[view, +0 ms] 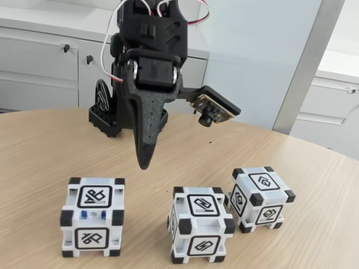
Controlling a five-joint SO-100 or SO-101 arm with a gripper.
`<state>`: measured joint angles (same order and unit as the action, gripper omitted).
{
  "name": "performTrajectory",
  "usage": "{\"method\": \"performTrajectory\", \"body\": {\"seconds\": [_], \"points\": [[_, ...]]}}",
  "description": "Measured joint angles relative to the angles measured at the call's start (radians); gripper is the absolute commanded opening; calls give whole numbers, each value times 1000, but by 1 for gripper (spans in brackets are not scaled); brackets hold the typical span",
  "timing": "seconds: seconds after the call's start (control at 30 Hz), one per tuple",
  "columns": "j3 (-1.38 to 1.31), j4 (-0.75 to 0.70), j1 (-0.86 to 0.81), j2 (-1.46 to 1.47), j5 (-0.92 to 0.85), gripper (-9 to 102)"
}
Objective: Stack cubes from left to right.
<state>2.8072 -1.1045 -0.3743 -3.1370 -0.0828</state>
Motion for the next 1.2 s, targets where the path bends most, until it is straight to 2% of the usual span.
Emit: {"method": "performTrajectory", "body": {"seconds": [0.47,0.97,1.2], "points": [[0,0,-2,0,98,0],[-5,0,2,12,52,2],[-199,-3,3,72,101,5]]}}
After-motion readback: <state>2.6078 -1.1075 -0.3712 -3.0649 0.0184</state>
